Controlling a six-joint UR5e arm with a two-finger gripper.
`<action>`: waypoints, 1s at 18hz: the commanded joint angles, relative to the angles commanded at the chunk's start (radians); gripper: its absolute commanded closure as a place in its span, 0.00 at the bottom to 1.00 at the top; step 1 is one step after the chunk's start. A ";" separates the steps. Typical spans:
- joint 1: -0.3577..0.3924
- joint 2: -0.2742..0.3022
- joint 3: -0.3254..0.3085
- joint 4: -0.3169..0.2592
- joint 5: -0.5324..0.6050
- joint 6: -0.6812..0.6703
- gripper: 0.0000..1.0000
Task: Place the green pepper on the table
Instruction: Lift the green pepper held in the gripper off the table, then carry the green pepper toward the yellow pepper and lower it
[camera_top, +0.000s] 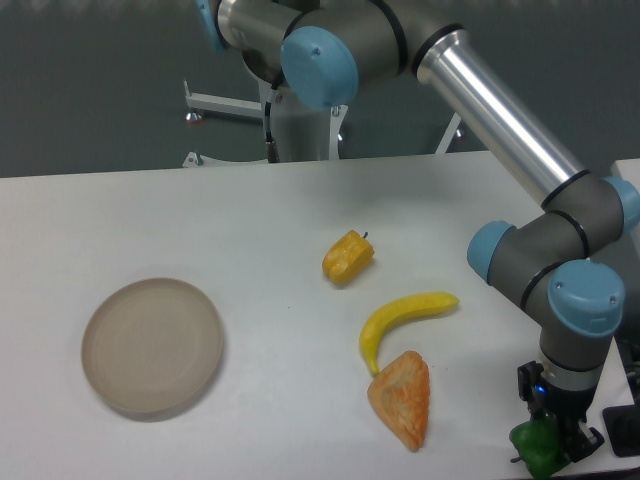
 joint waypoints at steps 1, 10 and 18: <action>-0.002 0.002 -0.002 0.000 0.006 0.000 0.68; -0.003 0.124 -0.175 -0.003 -0.002 -0.002 0.69; 0.041 0.325 -0.467 -0.006 -0.020 -0.002 0.69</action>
